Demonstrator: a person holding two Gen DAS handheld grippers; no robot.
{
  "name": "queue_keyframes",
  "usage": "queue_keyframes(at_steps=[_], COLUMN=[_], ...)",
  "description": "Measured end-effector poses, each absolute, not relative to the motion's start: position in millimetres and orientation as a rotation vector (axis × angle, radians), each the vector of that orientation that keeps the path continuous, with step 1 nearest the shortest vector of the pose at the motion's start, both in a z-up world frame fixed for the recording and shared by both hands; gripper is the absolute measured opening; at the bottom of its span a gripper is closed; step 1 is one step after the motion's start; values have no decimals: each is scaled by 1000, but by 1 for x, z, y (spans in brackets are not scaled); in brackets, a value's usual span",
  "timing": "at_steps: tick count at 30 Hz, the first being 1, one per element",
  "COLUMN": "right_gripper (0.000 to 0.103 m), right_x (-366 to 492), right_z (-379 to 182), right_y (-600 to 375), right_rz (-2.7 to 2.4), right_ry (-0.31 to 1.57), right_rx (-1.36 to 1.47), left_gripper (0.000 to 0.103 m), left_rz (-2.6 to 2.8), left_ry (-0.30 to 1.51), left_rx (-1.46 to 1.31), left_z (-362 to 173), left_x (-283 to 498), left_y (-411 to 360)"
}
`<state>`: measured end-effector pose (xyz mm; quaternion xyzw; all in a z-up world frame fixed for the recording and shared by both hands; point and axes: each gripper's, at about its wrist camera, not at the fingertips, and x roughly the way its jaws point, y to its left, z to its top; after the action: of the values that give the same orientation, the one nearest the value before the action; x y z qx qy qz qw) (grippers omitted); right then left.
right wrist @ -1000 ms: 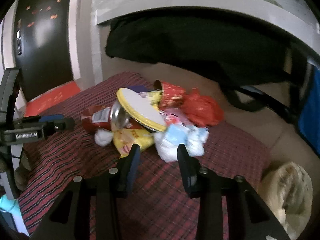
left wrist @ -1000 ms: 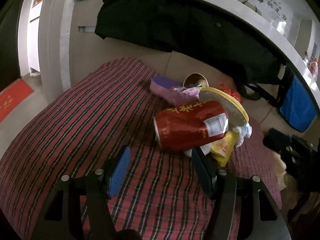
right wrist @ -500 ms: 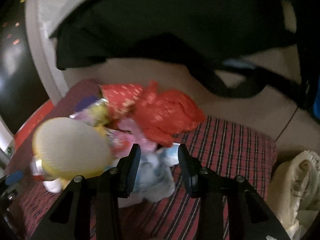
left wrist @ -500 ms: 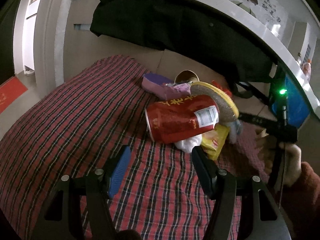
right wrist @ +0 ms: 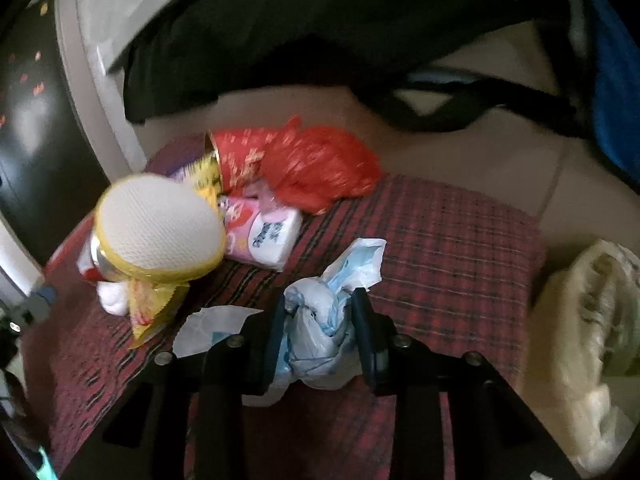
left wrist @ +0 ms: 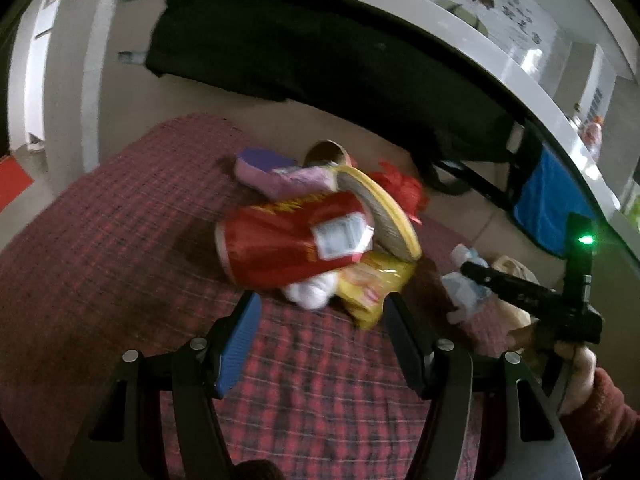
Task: Collect trash
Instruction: 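Grasp the yellow snack bag with the left tool while right holds tissue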
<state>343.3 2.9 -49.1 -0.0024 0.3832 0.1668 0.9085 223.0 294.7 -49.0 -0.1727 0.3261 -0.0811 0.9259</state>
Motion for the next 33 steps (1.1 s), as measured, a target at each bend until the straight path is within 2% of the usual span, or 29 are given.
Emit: queue_keyframes(at_steps=[11, 16, 21, 24, 30, 33], right_gripper=[30, 30, 31, 31, 31, 31], right_x=[291, 279, 269, 264, 263, 263], right_z=[-55, -64, -61, -63, -70, -70], right_y=[-51, -64, -68, -74, -82, -82], right_rz=[327, 349, 347, 348, 360, 364], right_ry=[771, 770, 742, 741, 766, 764], right_rx=[17, 63, 36, 51, 112, 110], left_gripper=[64, 54, 50, 45, 41, 35], left_rz=[-80, -166, -114, -56, 42, 65], left_ry=[702, 807, 757, 741, 763, 793], left_rx=[-196, -255, -229, -158, 133, 177], left_z=[-48, -63, -60, -59, -75, -84], left_x=[238, 250, 266, 278, 295, 301], left_y=[250, 223, 202, 190, 161, 161])
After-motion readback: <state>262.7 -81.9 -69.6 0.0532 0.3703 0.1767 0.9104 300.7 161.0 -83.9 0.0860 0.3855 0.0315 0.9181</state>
